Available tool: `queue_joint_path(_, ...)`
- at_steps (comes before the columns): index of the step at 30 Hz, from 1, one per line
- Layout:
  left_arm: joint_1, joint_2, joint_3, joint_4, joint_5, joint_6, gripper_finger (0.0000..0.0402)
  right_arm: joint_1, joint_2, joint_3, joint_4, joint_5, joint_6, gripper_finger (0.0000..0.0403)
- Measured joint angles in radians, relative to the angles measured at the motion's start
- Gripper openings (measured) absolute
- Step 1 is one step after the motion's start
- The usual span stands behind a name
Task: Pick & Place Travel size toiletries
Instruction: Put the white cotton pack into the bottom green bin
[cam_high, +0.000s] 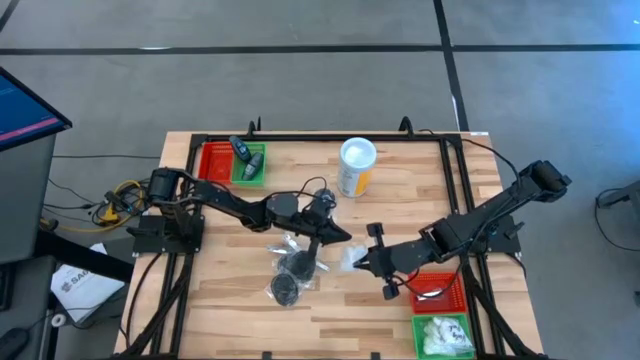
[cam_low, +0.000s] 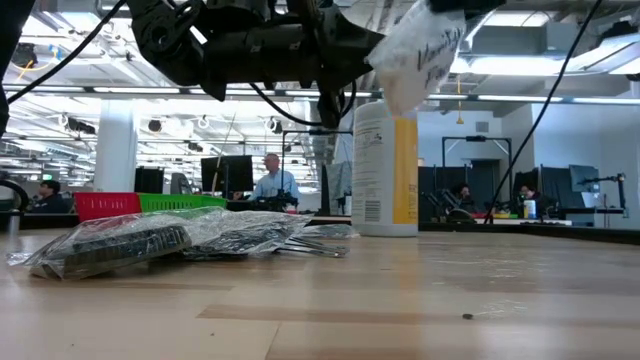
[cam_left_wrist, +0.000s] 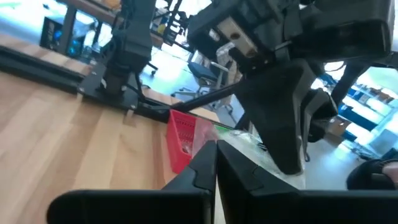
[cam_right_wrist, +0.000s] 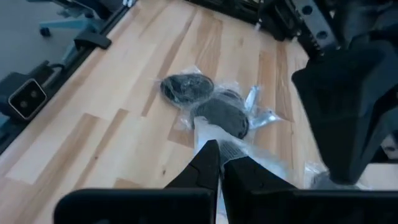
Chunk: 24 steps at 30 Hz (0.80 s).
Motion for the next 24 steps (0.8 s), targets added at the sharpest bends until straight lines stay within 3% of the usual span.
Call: queue_joint_path(24,0.054,0.000,0.000,0.027,0.000,0.026,0.0003,-0.010,-0.001,0.001,-0.038,0.001,0.105,0.0000)
